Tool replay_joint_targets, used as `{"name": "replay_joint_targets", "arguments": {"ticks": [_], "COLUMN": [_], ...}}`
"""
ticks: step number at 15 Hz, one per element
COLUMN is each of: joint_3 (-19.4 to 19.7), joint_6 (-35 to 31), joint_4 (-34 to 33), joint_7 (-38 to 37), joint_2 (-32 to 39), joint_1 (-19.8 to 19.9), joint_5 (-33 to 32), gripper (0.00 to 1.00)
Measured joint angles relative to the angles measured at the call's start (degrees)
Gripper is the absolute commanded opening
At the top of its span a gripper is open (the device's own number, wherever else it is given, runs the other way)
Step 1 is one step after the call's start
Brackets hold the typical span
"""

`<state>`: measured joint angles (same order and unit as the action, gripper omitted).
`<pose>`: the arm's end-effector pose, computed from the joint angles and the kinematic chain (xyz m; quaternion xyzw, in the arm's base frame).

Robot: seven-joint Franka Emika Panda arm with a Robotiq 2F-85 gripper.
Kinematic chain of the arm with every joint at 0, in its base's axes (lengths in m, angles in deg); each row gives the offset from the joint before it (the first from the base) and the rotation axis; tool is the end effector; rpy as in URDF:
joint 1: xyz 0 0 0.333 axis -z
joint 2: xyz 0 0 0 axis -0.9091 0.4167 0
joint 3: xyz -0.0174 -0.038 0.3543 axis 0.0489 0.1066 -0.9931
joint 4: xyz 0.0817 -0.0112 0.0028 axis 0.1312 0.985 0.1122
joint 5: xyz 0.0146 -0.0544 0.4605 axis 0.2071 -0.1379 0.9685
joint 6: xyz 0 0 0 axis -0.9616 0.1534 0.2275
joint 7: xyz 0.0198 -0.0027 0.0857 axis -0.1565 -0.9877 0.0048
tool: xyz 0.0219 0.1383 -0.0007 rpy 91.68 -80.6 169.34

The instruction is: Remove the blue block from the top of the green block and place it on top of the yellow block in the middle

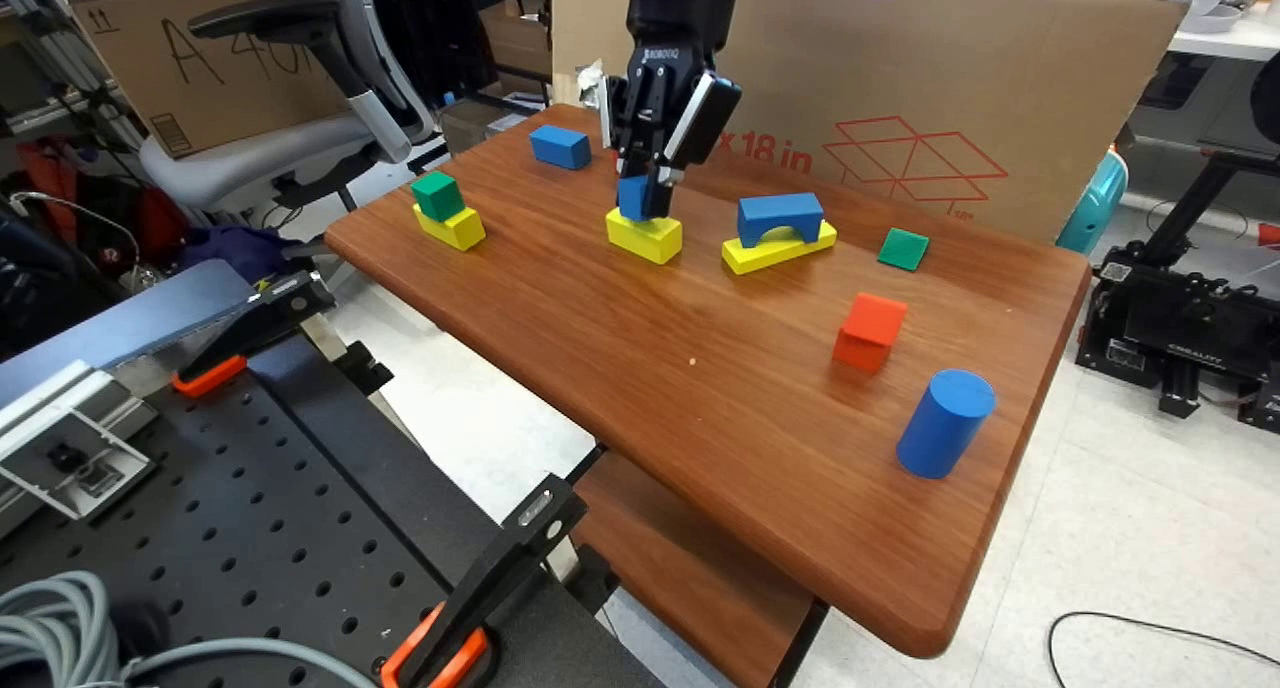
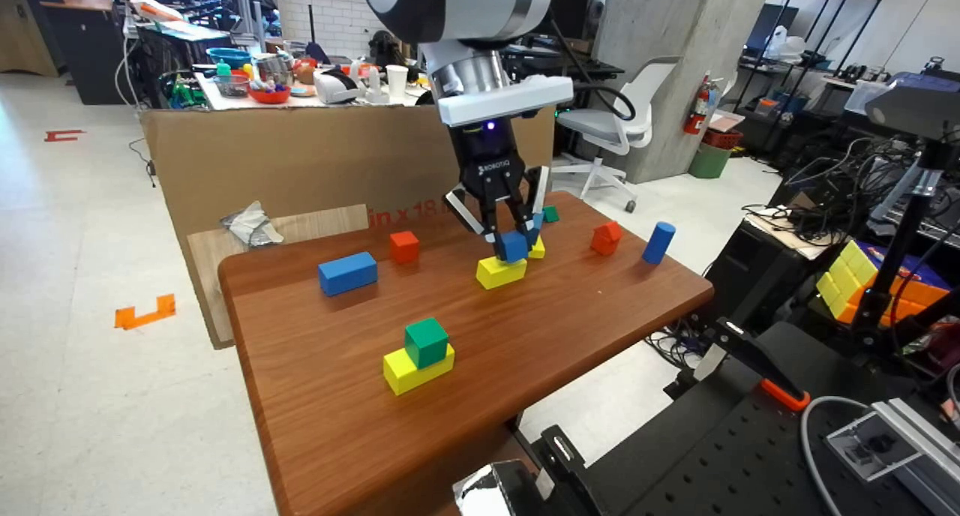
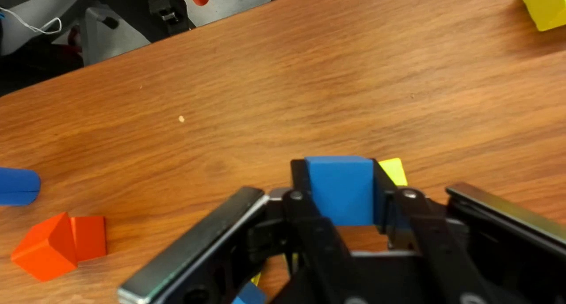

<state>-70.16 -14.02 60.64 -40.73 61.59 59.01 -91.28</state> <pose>0.7387 0.0405 0.0738 0.9528 -0.1037 -0.2642 0.1077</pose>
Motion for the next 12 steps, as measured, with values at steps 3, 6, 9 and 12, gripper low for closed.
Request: {"name": "replay_joint_targets", "arguments": {"ticks": [3,6,9,12], "joint_3": [0.00,0.00,0.00,0.00], "joint_6": [0.03,0.03,0.15,1.44], "joint_4": [-1.40,-2.19,-2.50,-2.92], "joint_7": [-0.19,-0.41,-0.47,-0.60], "joint_2": [0.95,1.36,1.46,1.85], "joint_1": [-0.41,-0.55,-0.58,-0.70], "joint_5": [-0.06,-0.13,-0.18,-0.35], "gripper": [0.08,0.08,0.08,0.08]}}
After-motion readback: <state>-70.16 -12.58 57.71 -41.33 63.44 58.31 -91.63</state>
